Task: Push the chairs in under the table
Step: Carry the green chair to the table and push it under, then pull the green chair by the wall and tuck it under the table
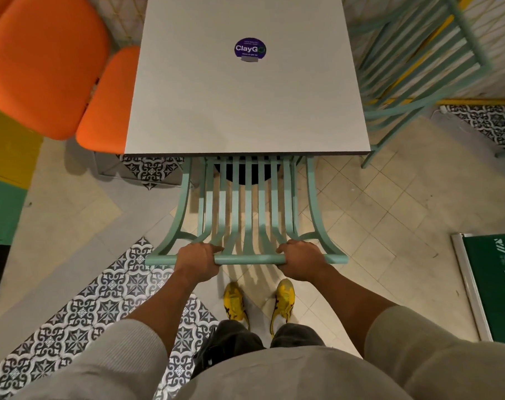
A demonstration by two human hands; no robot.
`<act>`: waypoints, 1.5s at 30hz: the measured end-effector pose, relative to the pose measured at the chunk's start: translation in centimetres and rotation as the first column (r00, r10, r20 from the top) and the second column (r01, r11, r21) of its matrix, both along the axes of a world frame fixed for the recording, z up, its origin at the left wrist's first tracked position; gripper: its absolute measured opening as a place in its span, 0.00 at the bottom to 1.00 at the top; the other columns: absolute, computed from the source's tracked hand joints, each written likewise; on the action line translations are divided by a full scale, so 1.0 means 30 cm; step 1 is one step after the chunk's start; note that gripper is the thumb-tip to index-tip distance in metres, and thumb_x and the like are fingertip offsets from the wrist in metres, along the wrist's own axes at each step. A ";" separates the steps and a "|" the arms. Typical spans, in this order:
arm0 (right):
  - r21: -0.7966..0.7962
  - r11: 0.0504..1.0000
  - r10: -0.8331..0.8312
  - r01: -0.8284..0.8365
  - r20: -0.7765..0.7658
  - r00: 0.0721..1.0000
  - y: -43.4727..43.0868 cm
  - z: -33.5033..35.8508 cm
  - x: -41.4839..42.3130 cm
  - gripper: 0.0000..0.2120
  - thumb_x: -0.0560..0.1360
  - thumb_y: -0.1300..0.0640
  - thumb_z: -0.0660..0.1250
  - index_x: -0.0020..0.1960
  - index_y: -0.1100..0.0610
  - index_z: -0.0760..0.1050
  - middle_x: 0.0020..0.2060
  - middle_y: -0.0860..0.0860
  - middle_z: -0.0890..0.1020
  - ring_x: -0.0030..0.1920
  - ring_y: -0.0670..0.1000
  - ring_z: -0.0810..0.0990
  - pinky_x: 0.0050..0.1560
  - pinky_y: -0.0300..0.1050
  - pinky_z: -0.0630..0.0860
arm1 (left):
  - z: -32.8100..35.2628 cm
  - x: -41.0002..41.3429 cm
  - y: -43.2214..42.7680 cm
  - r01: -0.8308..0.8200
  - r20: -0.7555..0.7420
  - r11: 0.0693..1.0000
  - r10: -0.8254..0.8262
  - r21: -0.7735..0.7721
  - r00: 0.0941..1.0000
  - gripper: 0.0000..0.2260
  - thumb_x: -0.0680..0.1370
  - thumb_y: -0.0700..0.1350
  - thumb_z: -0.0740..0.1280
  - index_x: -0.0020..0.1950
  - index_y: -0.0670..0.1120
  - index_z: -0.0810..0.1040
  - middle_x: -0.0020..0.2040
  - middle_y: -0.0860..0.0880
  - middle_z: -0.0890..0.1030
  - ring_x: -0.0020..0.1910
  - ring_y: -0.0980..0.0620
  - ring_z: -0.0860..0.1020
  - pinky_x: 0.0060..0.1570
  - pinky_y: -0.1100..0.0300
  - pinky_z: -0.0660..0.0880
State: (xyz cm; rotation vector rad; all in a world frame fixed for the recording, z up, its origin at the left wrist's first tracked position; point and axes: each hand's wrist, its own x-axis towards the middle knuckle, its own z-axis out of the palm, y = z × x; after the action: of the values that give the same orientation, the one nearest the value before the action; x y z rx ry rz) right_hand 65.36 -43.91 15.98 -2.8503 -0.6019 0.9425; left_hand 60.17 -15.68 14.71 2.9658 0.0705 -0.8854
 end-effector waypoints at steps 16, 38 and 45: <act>0.041 0.997 0.074 -0.065 -0.283 0.956 -0.043 0.062 0.073 0.58 0.65 0.13 0.57 0.82 0.50 0.65 0.78 0.53 0.73 0.76 0.59 0.71 0.73 0.57 0.72 | 0.065 -0.122 -0.016 -0.169 0.101 0.975 0.184 -0.146 0.978 0.31 0.75 0.67 0.70 0.76 0.55 0.75 0.72 0.51 0.79 0.72 0.47 0.74 0.75 0.48 0.62; 0.149 0.830 -0.539 0.538 -0.041 0.842 -0.539 0.239 -0.137 0.54 0.69 0.15 0.52 0.82 0.50 0.65 0.80 0.52 0.71 0.78 0.59 0.70 0.75 0.59 0.68 | 0.281 0.125 -0.481 0.268 -0.135 0.930 -0.308 -0.253 0.942 0.45 0.73 0.79 0.60 0.83 0.53 0.64 0.79 0.47 0.72 0.76 0.43 0.72 0.73 0.49 0.69; 0.094 0.565 -0.825 0.820 0.035 0.565 -0.935 0.257 -0.471 0.48 0.74 0.20 0.57 0.82 0.52 0.64 0.79 0.54 0.71 0.77 0.60 0.70 0.75 0.60 0.69 | 0.242 0.259 -0.968 0.507 -0.135 0.804 -0.566 -0.311 0.813 0.48 0.70 0.82 0.56 0.82 0.54 0.66 0.80 0.51 0.71 0.77 0.47 0.71 0.76 0.52 0.67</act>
State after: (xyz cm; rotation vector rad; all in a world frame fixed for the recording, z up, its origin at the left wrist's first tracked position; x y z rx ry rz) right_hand 51.24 -71.97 23.70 -2.5787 0.6900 0.5918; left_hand 67.95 -44.72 21.96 2.6428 -0.8637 -1.1654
